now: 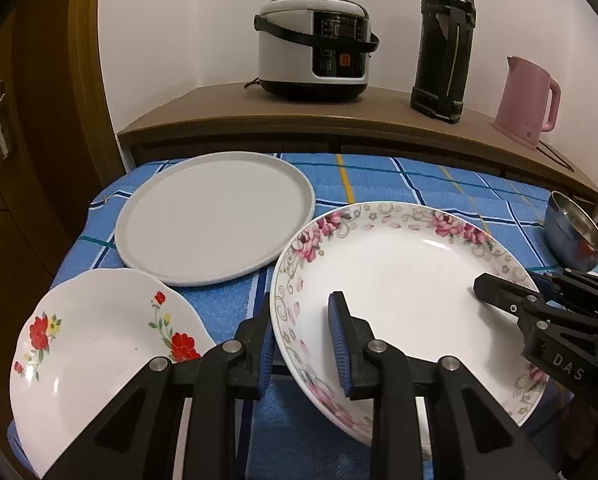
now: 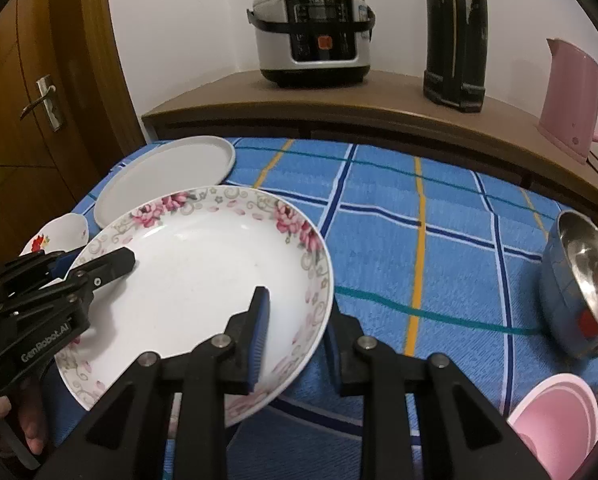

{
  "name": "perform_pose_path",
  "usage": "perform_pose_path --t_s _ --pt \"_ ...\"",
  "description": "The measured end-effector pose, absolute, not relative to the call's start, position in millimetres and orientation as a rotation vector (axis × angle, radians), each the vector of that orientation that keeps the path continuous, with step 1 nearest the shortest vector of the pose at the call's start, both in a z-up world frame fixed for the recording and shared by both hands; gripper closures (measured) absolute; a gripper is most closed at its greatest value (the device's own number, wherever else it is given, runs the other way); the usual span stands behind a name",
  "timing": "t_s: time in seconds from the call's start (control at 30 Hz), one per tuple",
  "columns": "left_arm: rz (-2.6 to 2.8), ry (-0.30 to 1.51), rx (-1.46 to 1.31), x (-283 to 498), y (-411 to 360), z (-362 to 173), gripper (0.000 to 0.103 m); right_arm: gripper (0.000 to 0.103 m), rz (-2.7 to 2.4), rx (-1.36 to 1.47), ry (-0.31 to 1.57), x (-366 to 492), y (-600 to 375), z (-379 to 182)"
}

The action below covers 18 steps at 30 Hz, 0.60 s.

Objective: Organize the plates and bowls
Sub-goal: 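Lift the pink-floral plate off the cloth with both grippers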

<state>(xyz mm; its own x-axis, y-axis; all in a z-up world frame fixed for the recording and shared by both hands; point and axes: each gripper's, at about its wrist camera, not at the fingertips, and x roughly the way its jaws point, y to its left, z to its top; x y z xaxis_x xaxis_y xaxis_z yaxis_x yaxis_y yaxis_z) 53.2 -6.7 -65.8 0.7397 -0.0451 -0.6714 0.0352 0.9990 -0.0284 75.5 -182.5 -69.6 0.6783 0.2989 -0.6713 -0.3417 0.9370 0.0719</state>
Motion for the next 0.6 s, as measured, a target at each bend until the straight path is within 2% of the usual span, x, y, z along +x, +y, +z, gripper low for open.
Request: perform_pose_path --t_s 0.6 --pt "-0.027 0.675 -0.012 48 1 -43 0.075 0.079 0.374 -0.07 0.659 64 -179 -57"
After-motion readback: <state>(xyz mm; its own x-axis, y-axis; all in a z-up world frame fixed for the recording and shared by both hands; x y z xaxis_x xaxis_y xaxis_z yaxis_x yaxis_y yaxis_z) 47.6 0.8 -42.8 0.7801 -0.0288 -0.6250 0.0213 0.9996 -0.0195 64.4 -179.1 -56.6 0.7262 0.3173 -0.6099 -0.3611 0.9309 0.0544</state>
